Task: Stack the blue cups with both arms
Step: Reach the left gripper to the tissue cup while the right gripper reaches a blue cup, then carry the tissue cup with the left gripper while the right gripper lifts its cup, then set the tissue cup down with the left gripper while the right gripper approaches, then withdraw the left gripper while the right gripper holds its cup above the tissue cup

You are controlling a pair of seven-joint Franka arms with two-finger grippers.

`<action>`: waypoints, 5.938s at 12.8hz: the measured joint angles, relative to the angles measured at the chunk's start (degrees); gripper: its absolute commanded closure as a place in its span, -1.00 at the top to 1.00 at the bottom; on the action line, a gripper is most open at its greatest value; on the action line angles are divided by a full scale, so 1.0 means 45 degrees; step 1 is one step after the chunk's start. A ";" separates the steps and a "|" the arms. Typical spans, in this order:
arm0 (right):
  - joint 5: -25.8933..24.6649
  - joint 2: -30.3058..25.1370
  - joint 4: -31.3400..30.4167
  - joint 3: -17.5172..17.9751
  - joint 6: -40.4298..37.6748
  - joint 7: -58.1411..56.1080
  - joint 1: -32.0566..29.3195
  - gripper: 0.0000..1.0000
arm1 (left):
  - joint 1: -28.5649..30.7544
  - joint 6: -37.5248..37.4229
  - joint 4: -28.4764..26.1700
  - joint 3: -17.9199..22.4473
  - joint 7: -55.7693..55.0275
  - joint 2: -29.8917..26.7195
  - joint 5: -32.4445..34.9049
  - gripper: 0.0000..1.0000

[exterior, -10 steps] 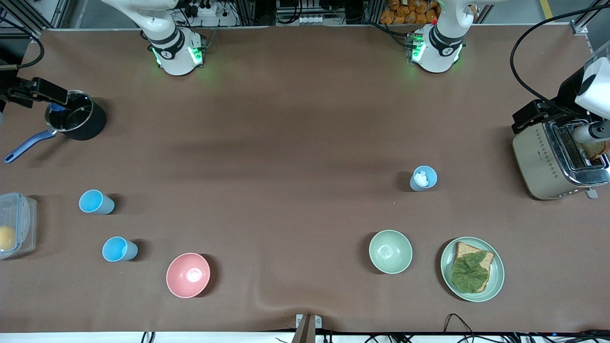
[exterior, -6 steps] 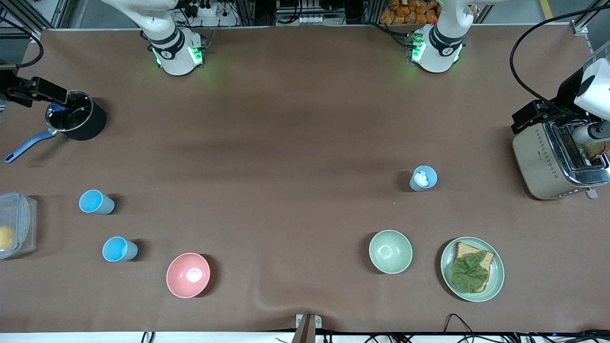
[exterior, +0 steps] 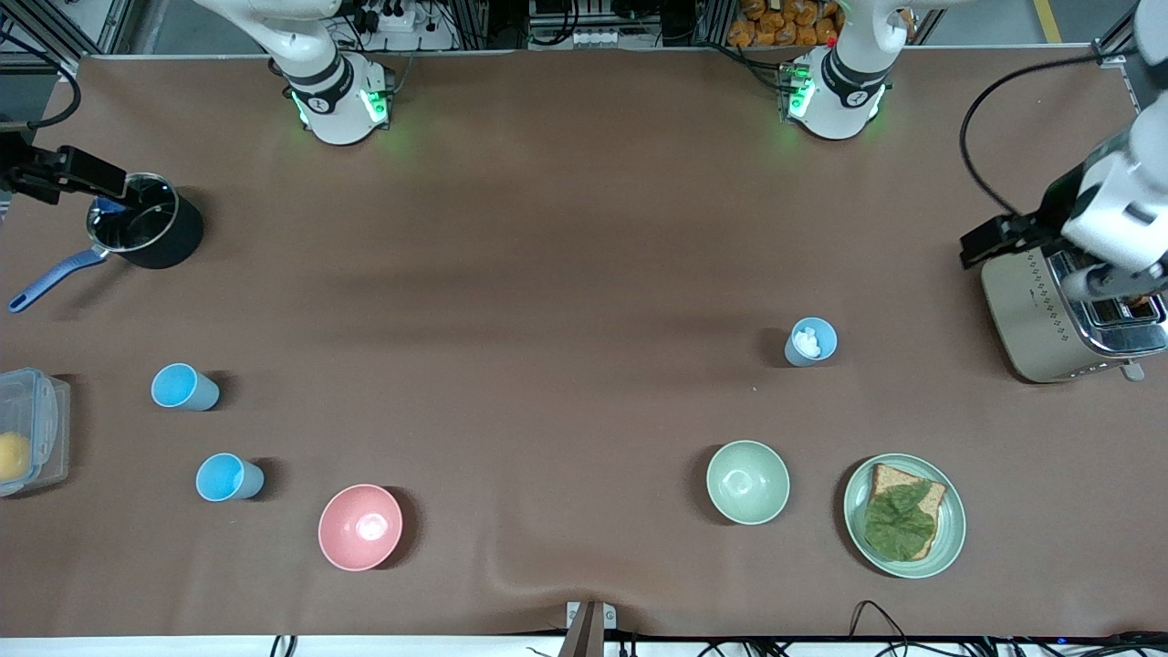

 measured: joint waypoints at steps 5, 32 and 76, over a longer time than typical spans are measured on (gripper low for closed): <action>-0.0020 0.0390 -0.0287 -0.0045 0.0414 0.0041 -0.0381 1.00 | -0.0046 0.4980 -0.4054 -0.0437 0.0001 0.0737 -0.0024 1.00; -0.1544 0.8957 -0.1077 -0.0091 0.9694 -0.2999 -0.2015 -1.00 | -0.4390 0.9870 -0.3595 -0.4144 -0.9059 0.4100 -0.0032 -1.00; 0.1109 0.4370 -0.4591 0.0658 0.9408 1.0905 0.9815 -1.00 | -0.0035 0.0856 0.0818 -0.1988 -0.2303 -0.0355 0.2130 1.00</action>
